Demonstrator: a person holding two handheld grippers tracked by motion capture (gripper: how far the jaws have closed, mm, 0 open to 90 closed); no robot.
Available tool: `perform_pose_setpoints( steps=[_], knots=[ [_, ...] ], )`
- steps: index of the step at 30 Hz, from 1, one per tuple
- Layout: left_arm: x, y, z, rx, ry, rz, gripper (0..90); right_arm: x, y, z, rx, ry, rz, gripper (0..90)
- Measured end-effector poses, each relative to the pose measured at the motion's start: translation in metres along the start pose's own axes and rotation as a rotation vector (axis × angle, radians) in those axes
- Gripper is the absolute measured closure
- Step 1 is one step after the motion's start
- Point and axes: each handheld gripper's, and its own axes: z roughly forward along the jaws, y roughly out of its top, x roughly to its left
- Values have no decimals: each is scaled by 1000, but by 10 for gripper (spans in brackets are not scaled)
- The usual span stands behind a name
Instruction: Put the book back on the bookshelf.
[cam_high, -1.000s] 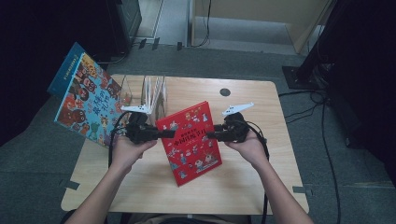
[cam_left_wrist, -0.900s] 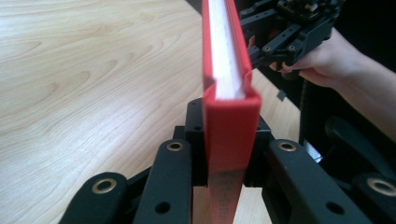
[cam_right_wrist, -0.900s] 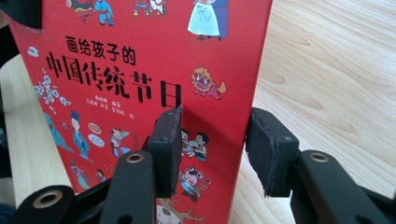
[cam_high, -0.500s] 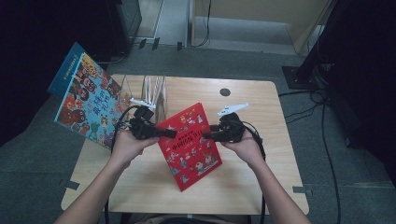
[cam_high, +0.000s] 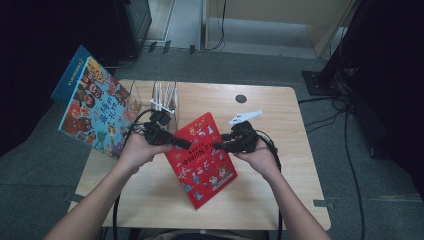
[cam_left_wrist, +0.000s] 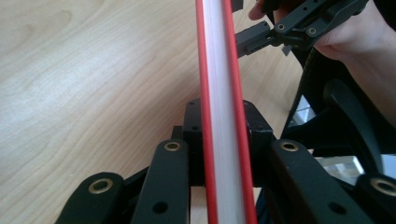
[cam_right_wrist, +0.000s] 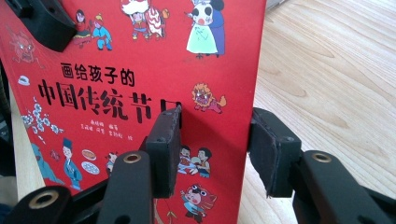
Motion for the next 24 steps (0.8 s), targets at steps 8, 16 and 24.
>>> perform_pose_setpoints(
  steps=[8, 16, 24],
  knots=[
    [2, 5, 0, 35, -30, -21, 789, 1, -2, 3, -15, 17, -6, 539],
    [-9, 11, -13, 26, 6, 6, 801, 0, -18, 0, -112, 3, -114, 474],
    [-16, 13, -29, 49, 52, 21, 798, -4, -31, 0, -116, -18, -88, 474]
  ],
)
